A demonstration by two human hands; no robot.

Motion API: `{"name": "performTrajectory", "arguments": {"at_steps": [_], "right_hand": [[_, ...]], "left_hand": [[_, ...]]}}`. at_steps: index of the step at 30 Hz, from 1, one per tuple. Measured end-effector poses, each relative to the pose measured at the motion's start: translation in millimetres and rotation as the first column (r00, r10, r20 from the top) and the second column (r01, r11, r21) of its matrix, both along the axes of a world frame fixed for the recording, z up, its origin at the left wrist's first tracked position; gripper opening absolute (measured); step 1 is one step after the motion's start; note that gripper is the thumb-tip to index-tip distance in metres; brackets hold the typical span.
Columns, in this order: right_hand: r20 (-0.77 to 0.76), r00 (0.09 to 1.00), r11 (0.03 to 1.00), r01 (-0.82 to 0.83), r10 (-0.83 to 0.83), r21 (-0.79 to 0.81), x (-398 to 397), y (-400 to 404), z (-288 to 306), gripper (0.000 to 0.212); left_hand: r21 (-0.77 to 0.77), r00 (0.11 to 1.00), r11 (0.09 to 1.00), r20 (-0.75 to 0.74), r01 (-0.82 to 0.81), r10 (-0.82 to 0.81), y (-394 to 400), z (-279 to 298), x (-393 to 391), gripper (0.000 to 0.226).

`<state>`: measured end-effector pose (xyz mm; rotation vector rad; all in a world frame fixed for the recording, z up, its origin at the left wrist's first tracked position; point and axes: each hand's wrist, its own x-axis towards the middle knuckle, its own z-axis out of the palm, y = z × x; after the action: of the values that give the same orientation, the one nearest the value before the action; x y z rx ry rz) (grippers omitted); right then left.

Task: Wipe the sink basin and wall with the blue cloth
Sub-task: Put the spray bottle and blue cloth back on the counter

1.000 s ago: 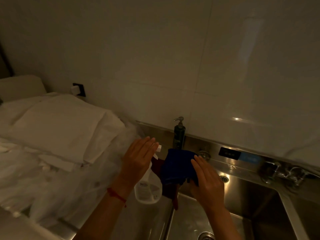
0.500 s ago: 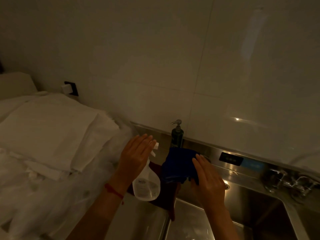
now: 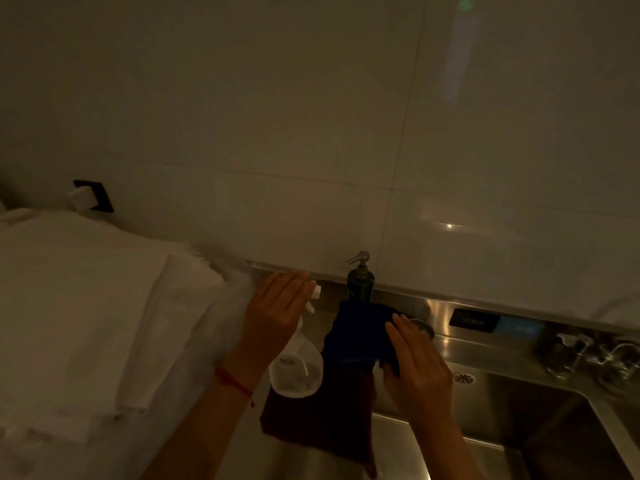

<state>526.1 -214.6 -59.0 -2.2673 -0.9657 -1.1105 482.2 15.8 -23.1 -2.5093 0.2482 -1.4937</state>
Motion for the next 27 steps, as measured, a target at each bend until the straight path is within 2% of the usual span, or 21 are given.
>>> {"name": "performTrajectory", "arguments": {"at_steps": [7,11,15,17,21,27], "right_hand": [[-0.020,0.998,0.998,0.062,-0.062,-0.004,10.7,22.1,-1.7,0.059],[-0.045,0.994,0.995,0.097,-0.098,-0.020,19.0,28.7,-7.1,0.062],[-0.073,0.991,0.993,0.113,-0.114,-0.028,26.1,31.1,-14.0,0.061],[-0.069,0.990,0.992,0.123,-0.125,-0.026,30.6,32.3,-18.2,0.056],[-0.032,0.989,0.990,0.142,-0.142,0.010,39.3,35.6,-25.7,0.032],[-0.054,0.986,0.987,0.157,-0.157,0.009,52.5,39.0,-35.3,0.036]], "left_hand": [[0.000,0.999,0.999,-0.024,0.044,-0.044,29.7,-5.0,34.4,0.022],[-0.023,0.995,0.999,-0.086,0.040,-0.042,38.0,-7.4,54.7,0.042],[-0.054,0.991,0.996,-0.109,0.066,-0.072,42.2,-9.4,73.8,0.044],[-0.064,0.991,0.996,-0.111,0.068,-0.075,42.6,-9.7,83.7,0.043],[-0.080,0.990,0.993,-0.105,0.081,-0.090,38.9,-10.3,103.6,0.042],[-0.093,0.988,0.990,-0.099,0.105,-0.114,41.2,-18.0,130.8,0.043]]}}
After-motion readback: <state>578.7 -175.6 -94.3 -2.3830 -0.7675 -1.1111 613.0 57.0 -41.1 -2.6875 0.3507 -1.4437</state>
